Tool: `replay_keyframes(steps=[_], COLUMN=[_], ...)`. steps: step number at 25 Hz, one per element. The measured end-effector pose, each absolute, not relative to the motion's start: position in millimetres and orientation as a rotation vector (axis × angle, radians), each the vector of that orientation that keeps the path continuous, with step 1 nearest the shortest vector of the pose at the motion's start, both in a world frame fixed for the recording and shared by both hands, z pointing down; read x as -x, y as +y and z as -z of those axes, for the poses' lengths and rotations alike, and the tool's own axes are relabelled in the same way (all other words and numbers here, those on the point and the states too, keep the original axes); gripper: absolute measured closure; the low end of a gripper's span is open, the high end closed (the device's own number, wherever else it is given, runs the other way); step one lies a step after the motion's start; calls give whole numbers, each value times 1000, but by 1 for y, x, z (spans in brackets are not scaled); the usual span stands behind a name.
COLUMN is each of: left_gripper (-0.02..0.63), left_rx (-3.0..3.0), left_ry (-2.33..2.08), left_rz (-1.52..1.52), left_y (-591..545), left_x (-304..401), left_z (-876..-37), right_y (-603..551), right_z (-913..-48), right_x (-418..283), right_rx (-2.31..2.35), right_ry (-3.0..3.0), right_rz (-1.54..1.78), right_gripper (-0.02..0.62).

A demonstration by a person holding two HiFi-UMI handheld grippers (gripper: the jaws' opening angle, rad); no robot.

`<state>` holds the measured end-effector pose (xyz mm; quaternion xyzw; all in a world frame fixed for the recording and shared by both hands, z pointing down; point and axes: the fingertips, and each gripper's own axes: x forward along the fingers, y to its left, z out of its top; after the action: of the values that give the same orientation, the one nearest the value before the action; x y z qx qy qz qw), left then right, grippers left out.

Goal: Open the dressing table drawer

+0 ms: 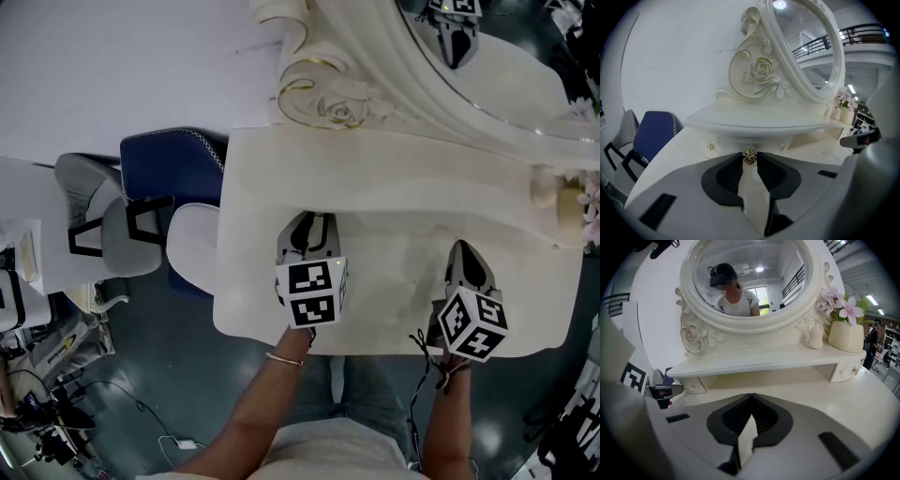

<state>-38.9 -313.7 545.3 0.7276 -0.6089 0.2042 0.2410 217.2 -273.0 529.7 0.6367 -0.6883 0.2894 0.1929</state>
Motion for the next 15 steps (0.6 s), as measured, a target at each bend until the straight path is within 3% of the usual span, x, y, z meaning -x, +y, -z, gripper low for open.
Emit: replay_keyframes(steps=[15], left_gripper=[500], left_rx=[-1977], left_ry=[-1673], left_rz=[-564], left_y=[-313], left_x=[40], left_z=[-546], right_y=[-266], right_z=[-529], right_x=[-227], right_rx=[-1793], right_ry=[-1918], right_rz=[-825], right_gripper=[588])
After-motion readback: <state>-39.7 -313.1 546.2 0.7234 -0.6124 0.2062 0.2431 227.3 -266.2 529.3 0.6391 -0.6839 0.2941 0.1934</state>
